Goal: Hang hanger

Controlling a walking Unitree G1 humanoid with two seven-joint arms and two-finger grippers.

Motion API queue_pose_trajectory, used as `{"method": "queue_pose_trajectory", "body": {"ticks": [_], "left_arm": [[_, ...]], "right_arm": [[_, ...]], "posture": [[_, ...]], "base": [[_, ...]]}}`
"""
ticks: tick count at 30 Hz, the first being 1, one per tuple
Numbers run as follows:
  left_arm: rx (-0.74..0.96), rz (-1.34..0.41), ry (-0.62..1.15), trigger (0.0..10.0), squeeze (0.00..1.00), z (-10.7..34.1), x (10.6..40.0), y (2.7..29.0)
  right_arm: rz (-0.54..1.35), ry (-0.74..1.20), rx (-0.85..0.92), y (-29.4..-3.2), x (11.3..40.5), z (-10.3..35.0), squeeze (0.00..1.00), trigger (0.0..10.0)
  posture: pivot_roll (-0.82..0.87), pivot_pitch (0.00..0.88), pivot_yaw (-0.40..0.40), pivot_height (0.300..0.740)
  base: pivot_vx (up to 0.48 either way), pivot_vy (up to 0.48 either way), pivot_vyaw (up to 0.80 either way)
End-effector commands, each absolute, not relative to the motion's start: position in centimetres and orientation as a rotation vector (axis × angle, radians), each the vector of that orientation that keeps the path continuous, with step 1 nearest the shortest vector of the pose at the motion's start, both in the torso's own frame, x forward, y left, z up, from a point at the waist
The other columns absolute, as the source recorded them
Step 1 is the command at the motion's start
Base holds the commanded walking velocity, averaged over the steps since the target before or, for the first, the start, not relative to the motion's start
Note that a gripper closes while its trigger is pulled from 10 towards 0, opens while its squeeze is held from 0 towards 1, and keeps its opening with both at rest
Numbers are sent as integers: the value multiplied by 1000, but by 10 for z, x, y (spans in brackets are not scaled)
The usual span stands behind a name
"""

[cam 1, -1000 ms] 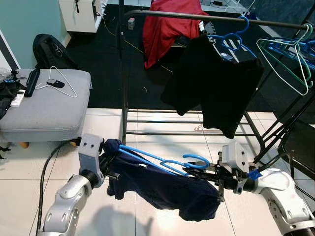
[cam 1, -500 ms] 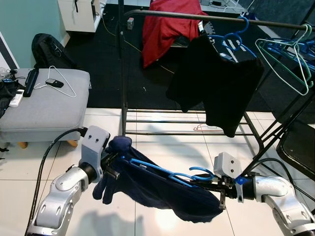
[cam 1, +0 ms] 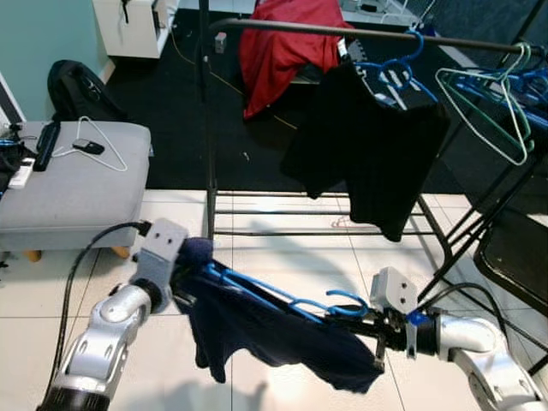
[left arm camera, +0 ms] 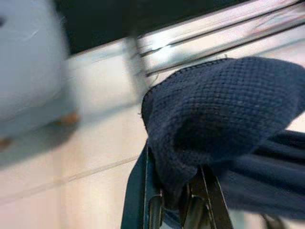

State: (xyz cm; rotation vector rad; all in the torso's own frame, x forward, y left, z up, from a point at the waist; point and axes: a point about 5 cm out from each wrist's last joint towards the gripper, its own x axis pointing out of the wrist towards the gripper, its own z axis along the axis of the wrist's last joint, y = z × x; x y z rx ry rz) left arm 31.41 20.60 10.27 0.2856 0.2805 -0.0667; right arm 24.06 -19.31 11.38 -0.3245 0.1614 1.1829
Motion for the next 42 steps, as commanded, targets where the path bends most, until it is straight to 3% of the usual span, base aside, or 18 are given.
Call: {"method": "queue_pose_trajectory", "body": {"ticks": [1, 7, 12, 14, 17, 19, 21, 24, 26, 31, 34, 38, 42], "left_arm": [[320, 50, 304, 0, 0, 97, 313, 223], [314, 245, 534, 0, 0, 48, 303, 246], [279, 199, 577, 0, 0, 33, 294, 239], [232, 139, 557, 0, 0, 32, 294, 230], [102, -33, 443, 0, 0, 39, 295, 201], [76, -69, 411, 0, 0, 41, 295, 194], [3, -168, 292, 0, 0, 58, 297, 171], [-24, -200, 248, 0, 0, 67, 297, 162], [-15, -296, 182, 0, 0, 82, 296, 139], [34, -377, 168, 0, 0, 88, 298, 119], [15, -478, 130, 0, 0, 102, 310, 88], [16, -520, 112, 0, 0, 108, 312, 80], [35, -616, 95, 0, 0, 114, 308, 68]], "right_arm": [[1200, 199, -318, -196, 235, 109, 0, 10000], [1225, 150, -264, -193, 232, 111, 0, 10000], [1066, 192, -353, -206, 256, 97, 0, 10000], [991, 171, -396, -208, 264, 96, 0, 10000], [735, 72, -439, -214, 282, 104, 0, 10000], [683, 47, -426, -215, 284, 107, 0, 10000], [593, -31, -360, -205, 291, 119, 0, 10000], [568, -60, -331, -200, 294, 123, 0, 10000], [506, -156, -279, -186, 302, 132, 0, 10000], [511, -252, -223, -166, 308, 143, 0, 10000], [760, -380, -282, -121, 298, 156, 0, 10000], [774, -411, -305, -114, 297, 159, 0, 10000], [632, -478, -322, -121, 305, 171, 0, 10000]], "posture": [[-147, 129, -106, 740], [-164, 135, -97, 740], [-166, 143, -90, 740], [-167, 144, -90, 740], [-161, 146, -94, 740], [-161, 146, -94, 740], [-152, 147, -94, 740], [-152, 147, -94, 740], [-137, 142, -99, 740], [-137, 139, -99, 740], [-138, 135, -85, 740], [-141, 130, -71, 740], [-139, 127, -67, 740]], "base": [[0, 0, 0], [0, 0, 0], [0, 0, 0], [0, 0, 0], [0, 0, 0], [0, 0, 0], [0, 0, 0], [0, 0, 0], [0, 0, 0], [0, 0, 0], [0, 0, 0], [0, 0, 0], [0, 0, 0]]}}
